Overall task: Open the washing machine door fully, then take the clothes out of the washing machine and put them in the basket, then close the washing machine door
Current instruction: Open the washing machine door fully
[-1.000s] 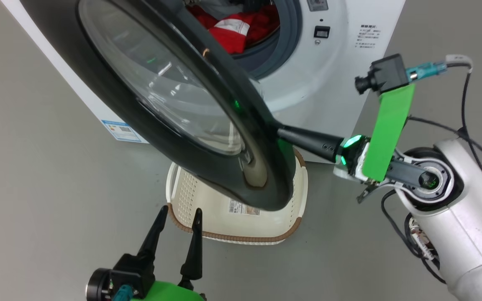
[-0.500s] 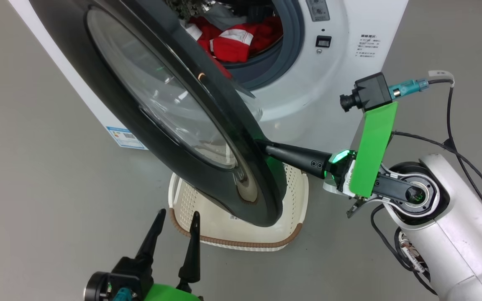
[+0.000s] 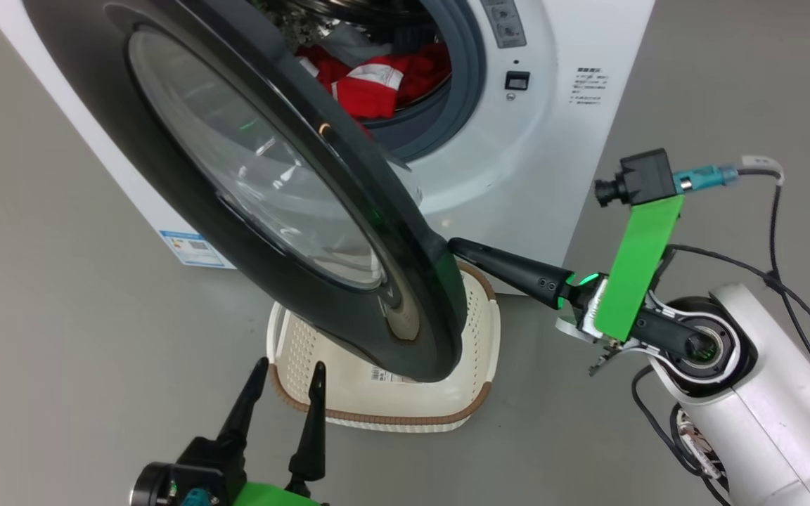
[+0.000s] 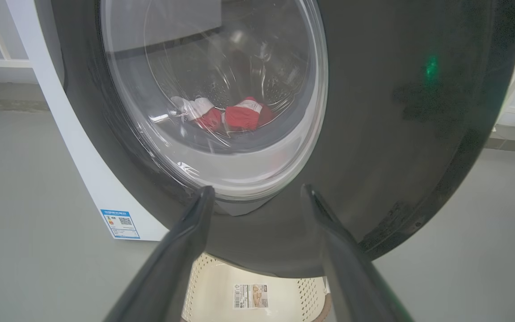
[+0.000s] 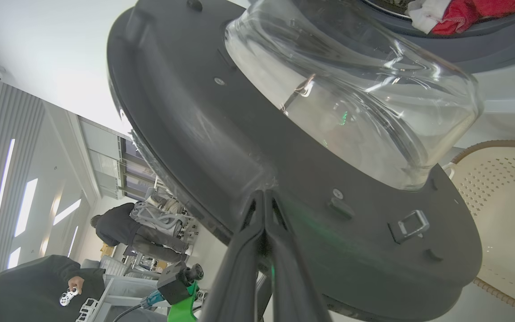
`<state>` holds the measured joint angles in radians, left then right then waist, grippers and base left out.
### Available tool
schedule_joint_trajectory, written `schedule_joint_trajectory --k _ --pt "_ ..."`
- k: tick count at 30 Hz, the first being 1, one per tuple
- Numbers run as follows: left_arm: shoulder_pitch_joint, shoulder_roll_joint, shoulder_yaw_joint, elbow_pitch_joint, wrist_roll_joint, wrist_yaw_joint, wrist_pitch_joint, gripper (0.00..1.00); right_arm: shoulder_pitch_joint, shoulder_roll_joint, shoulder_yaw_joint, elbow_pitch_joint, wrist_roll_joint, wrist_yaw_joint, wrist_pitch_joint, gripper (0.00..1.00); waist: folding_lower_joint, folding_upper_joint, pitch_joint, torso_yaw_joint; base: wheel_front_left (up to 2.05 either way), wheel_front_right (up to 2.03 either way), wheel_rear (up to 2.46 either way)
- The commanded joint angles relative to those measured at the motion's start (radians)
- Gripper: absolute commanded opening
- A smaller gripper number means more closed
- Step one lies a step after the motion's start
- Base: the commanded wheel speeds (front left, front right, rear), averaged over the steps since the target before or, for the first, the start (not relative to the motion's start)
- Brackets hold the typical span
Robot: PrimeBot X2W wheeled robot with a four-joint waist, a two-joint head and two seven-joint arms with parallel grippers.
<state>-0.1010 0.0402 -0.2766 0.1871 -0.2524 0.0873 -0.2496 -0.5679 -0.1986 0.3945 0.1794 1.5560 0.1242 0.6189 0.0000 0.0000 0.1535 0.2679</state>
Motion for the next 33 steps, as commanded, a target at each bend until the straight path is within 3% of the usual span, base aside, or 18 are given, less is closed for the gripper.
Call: schedule_joint_trajectory --k 1,2,7,9,10,12,15,33 --pt "0.001 0.01 0.044 -0.017 0.015 -0.006 -0.012 1.0 0.022 -0.002 -0.007 -0.024 -0.003 0.007 -0.02 0.0 0.0 0.0 -0.008 -0.016 0.0 0.0 0.0" --pt "0.002 0.01 0.048 -0.016 0.017 -0.008 -0.012 1.0 0.031 -0.006 -0.011 -0.024 -0.003 0.007 -0.027 0.02 0.0 0.0 -0.009 -0.021 0.0 0.0 0.0" --pt "0.009 0.01 0.074 -0.013 0.028 -0.02 -0.012 1.0 0.086 -0.026 -0.027 -0.023 -0.002 0.007 -0.063 0.37 0.0 0.0 -0.018 -0.048 0.0 0.0 0.0" --pt "0.014 0.01 0.082 -0.013 0.033 -0.025 -0.012 1.0 0.109 -0.034 -0.033 -0.022 -0.001 0.007 -0.078 0.46 0.0 0.0 -0.022 -0.059 0.0 0.0 0.0" --pt "0.014 0.01 0.082 -0.013 0.033 -0.025 -0.012 1.0 0.109 -0.034 -0.033 -0.022 -0.001 0.007 -0.078 0.46 0.0 0.0 -0.022 -0.059 0.0 0.0 0.0" --pt "0.017 0.01 0.089 -0.011 0.037 -0.029 -0.012 1.0 0.133 -0.041 -0.04 -0.02 -0.001 0.007 -0.093 0.75 0.0 0.0 -0.024 -0.068 0.0 0.0 0.0" --pt "0.022 0.01 0.097 -0.01 0.039 -0.032 -0.012 1.0 0.173 -0.055 -0.049 -0.013 -0.003 0.007 -0.116 1.0 0.0 0.0 -0.031 -0.082 0.0 0.0 0.0" --pt "0.062 0.01 0.142 -0.008 0.046 -0.042 -0.012 1.0 0.391 -0.152 -0.069 0.06 -0.078 0.007 -0.357 1.0 0.0 0.0 -0.066 -0.138 0.0 0.0 0.0"
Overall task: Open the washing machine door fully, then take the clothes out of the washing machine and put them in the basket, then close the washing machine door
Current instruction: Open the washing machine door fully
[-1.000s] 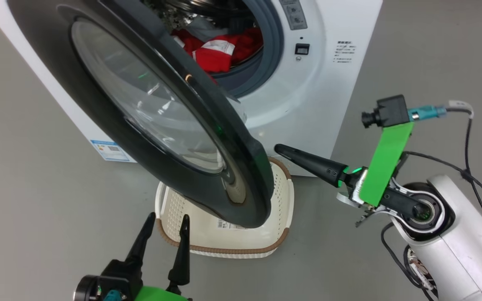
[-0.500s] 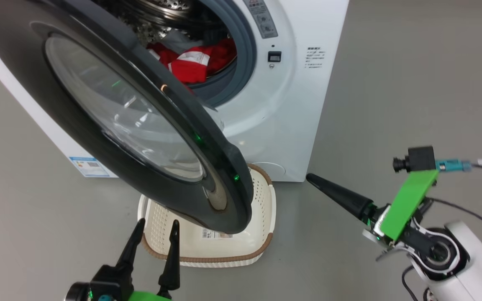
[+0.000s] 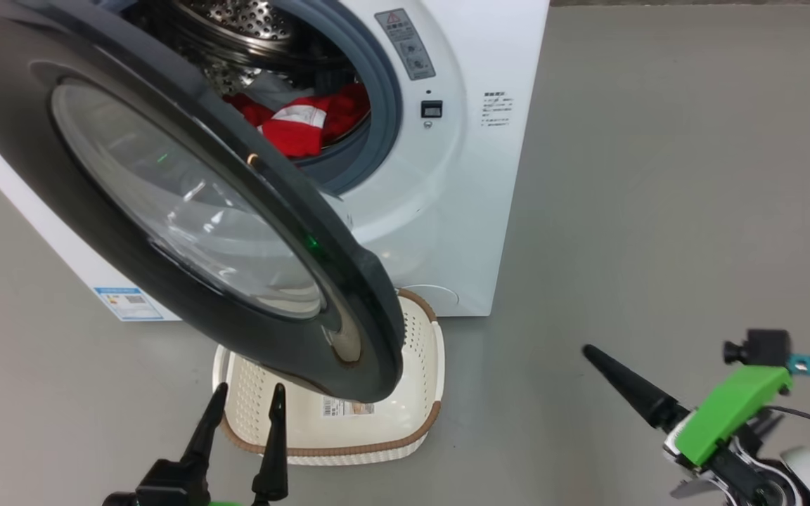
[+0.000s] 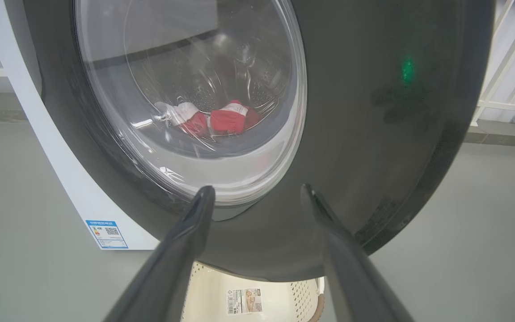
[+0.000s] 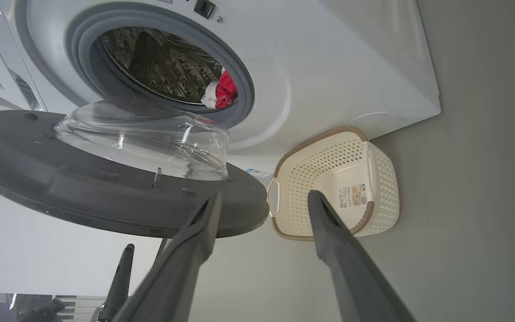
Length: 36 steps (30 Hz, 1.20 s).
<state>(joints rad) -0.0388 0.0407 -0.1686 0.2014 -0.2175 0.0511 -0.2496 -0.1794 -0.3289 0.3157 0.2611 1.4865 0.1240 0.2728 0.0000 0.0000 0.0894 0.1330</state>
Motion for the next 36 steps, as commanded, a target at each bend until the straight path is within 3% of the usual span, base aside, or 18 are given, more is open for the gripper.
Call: schedule_joint_trajectory --k 1,18,23,26,31,36 --pt "0.001 0.009 0.036 -0.022 0.012 -0.007 -0.012 1.0 0.008 -0.03 0.014 -0.012 -0.023 0.007 -0.033 1.0 0.0 0.0 -0.003 -0.005 0.0 0.0 0.0" --pt "0.012 0.009 0.046 -0.007 0.017 -0.015 -0.012 1.0 0.019 -0.139 0.215 0.165 -0.229 0.007 -0.473 1.0 0.0 0.0 -0.02 -0.019 0.0 0.0 0.0" --pt "0.018 0.009 0.048 -0.006 0.017 -0.015 -0.012 1.0 0.016 -0.15 0.226 0.183 -0.271 0.007 -0.528 1.0 0.0 0.0 -0.025 -0.021 0.0 0.0 0.0" --pt "0.023 0.009 0.052 -0.007 0.017 -0.015 -0.012 1.0 0.024 -0.138 0.145 0.18 -0.348 0.007 -0.534 1.0 0.0 0.0 -0.028 -0.026 0.0 0.0 0.0" --pt "0.026 0.009 0.055 -0.01 0.019 -0.016 -0.012 1.0 0.096 -0.063 -0.068 0.12 -0.553 0.007 -0.534 1.0 0.0 0.0 -0.03 -0.03 0.0 0.0 0.0" --pt "0.026 0.009 0.055 -0.012 0.021 -0.016 -0.012 1.0 0.165 0.016 -0.214 0.049 -0.76 0.007 -0.534 1.0 0.0 0.0 -0.033 -0.031 0.0 0.0 0.0"
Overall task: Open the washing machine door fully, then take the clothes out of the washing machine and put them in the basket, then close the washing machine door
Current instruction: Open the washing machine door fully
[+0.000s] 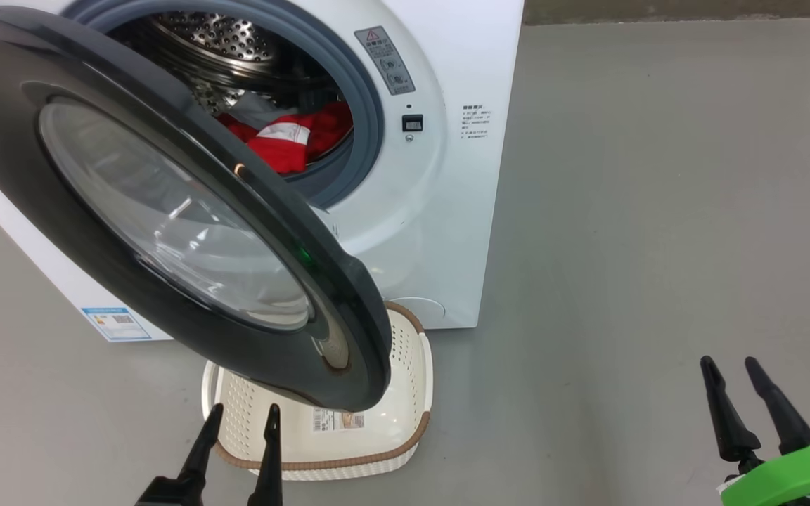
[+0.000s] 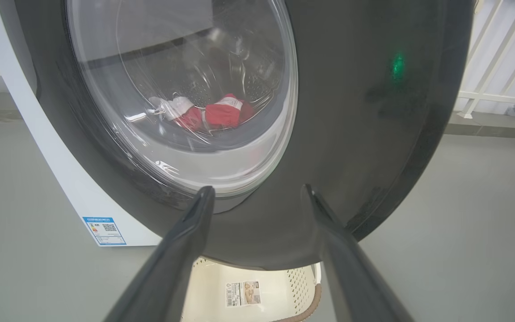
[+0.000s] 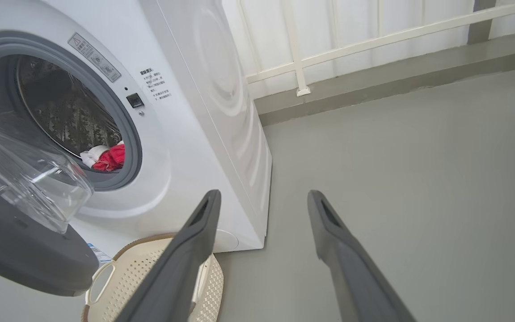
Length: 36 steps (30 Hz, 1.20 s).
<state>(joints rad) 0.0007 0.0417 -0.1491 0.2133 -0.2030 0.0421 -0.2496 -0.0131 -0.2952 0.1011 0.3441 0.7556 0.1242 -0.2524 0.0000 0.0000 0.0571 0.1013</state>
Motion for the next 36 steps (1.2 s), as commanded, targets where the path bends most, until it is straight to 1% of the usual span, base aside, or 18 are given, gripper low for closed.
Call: schedule_joint_trajectory --k 1,5,8,11,16,25,33,34,35,36 --pt "-0.014 0.009 0.036 -0.023 0.007 -0.008 -0.012 1.0 0.012 -0.003 -0.022 -0.047 -0.064 0.007 -0.009 1.0 0.0 0.0 -0.001 0.001 0.0 0.0 0.0" --pt "-0.017 0.009 0.036 -0.023 0.008 -0.009 -0.012 1.0 0.066 0.051 -0.09 -0.086 -0.167 0.007 -0.009 1.0 0.0 0.0 -0.005 0.006 0.0 0.0 0.0" --pt "-0.016 0.009 0.037 -0.023 0.007 -0.009 -0.012 1.0 0.102 0.072 -0.1 -0.079 -0.224 0.007 -0.009 1.0 0.0 0.0 -0.008 0.008 0.0 0.0 0.0" --pt "-0.015 0.009 0.038 -0.025 0.005 -0.008 -0.012 1.0 0.125 0.088 -0.092 -0.065 -0.256 0.007 -0.009 1.0 0.0 0.0 -0.009 0.008 0.0 0.0 0.0" --pt "-0.014 0.009 0.041 -0.026 0.005 -0.008 -0.012 1.0 0.129 0.104 -0.095 -0.065 -0.274 0.007 -0.009 1.0 0.0 0.0 -0.01 0.004 0.0 0.0 0.0" --pt "-0.017 0.009 0.038 -0.024 0.004 -0.007 -0.012 1.0 0.122 0.109 -0.113 -0.081 -0.291 0.007 -0.009 1.0 0.0 0.0 -0.009 0.007 0.0 0.0 0.0" --pt "-0.016 0.009 0.036 -0.024 0.0 -0.005 -0.012 1.0 0.114 0.119 -0.11 -0.098 -0.269 0.007 -0.009 1.0 0.0 0.0 -0.013 0.01 0.0 0.0 0.0" --pt "-0.016 0.009 0.035 -0.024 0.0 -0.005 -0.012 1.0 0.11 0.12 -0.103 -0.104 -0.259 0.007 -0.009 0.92 0.0 0.0 -0.013 0.011 0.0 0.0 0.0" --pt "-0.016 0.009 0.034 -0.024 -0.001 -0.004 -0.012 1.0 0.105 0.123 -0.096 -0.112 -0.244 0.007 -0.009 0.35 0.0 0.0 -0.013 0.012 0.0 0.0 0.0" --pt "-0.016 0.009 0.034 -0.025 -0.002 -0.004 -0.012 1.0 0.099 0.127 -0.09 -0.118 -0.224 0.007 -0.009 0.0 0.0 0.0 -0.013 0.013 0.0 0.0 0.0"
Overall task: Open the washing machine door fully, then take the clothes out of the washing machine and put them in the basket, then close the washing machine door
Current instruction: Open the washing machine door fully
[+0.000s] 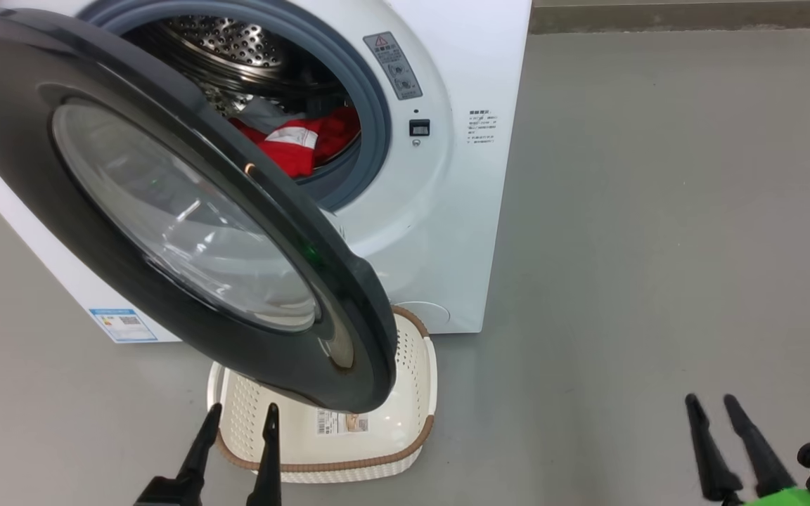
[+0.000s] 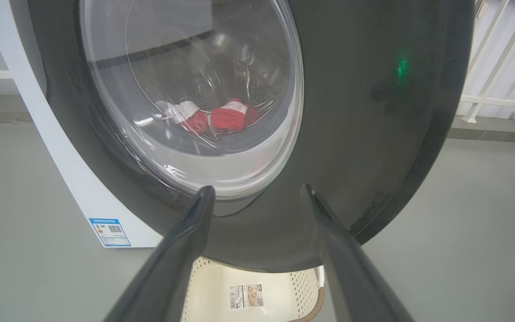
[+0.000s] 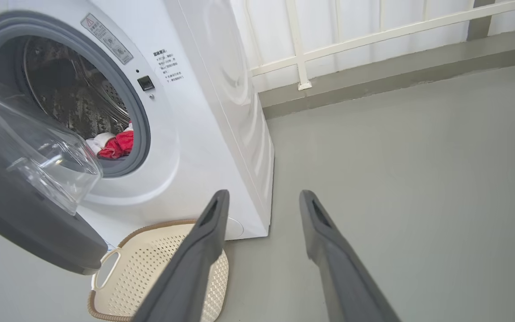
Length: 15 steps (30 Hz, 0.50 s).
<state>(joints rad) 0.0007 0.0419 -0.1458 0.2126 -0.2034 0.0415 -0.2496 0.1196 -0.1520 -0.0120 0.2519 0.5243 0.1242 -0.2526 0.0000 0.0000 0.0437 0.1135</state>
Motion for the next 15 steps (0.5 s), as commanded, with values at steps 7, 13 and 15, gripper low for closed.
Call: schedule_joint_trajectory --k 7,13,15 --pt "-0.017 0.008 0.012 -0.024 -0.011 -0.003 -0.012 1.0 -0.117 -0.026 0.12 -0.045 0.161 0.007 -0.009 0.0 0.0 0.0 -0.002 0.025 0.0 0.0 0.0" --pt "-0.018 0.008 -0.011 -0.027 -0.033 0.003 -0.012 1.0 -0.232 -0.064 0.271 -0.068 0.403 0.007 -0.009 0.0 0.0 0.0 0.0 0.056 0.0 0.0 0.0" --pt "-0.017 0.008 -0.018 -0.028 -0.039 0.006 -0.012 1.0 -0.274 -0.091 0.326 -0.084 0.482 0.007 -0.009 0.0 0.0 0.0 0.0 0.064 0.0 0.0 0.0"
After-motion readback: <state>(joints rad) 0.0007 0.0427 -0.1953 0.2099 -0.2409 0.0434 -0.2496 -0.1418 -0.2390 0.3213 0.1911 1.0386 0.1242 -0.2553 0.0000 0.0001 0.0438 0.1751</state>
